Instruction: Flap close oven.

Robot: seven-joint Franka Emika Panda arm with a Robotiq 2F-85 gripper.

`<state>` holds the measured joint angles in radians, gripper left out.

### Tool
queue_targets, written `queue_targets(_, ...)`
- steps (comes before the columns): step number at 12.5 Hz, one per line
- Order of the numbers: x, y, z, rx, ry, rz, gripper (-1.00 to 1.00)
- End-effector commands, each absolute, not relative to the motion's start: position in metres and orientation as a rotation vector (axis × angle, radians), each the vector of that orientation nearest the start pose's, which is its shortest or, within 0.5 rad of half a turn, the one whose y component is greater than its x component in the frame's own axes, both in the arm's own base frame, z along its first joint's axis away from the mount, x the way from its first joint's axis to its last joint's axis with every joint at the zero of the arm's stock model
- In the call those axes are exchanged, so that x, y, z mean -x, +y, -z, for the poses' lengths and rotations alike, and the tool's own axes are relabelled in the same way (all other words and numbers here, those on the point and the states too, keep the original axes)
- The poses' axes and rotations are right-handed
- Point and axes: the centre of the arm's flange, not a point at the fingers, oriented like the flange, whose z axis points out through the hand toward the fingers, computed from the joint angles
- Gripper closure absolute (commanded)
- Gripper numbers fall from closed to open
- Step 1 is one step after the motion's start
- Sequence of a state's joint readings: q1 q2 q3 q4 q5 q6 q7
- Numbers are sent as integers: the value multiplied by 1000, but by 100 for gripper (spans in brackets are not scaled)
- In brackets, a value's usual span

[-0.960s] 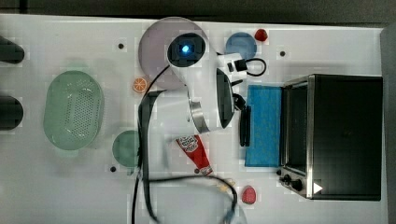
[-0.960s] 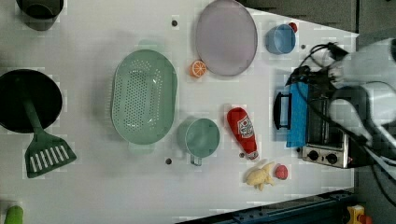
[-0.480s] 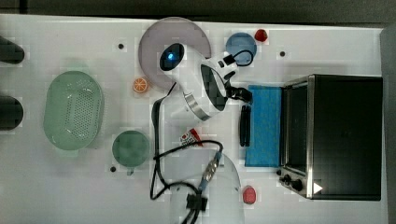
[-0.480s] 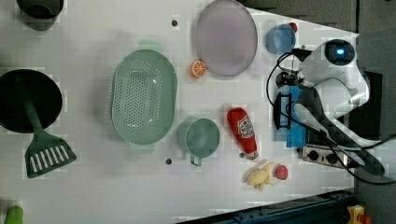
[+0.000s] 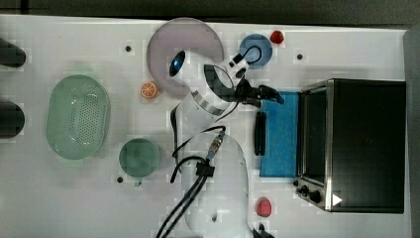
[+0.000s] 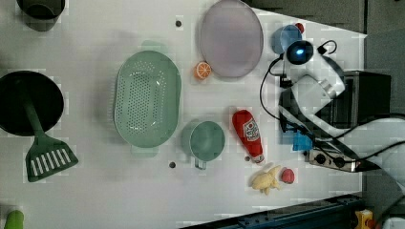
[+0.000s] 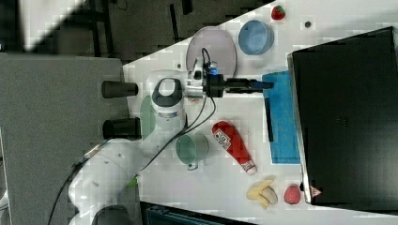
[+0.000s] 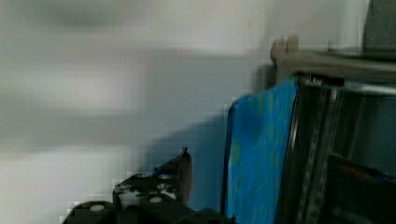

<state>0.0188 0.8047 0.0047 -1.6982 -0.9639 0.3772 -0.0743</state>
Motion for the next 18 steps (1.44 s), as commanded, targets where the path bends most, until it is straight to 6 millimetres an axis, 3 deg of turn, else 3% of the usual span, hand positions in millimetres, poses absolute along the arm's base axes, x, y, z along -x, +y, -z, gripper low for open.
queue_targets(1, -635, -19, -102, -2122, -121, 152, -100)
queue_targets(4, -635, -16, -73, -2010, -99, 110, -92)
queue_targets(10, -635, -9, -71, -2014, -159, 66, 50)
queue_targets(15, -642, -35, -129, -2156, -182, 136, 54)
queue_targets(18, -643, -69, -175, -2336, -153, 172, 54)
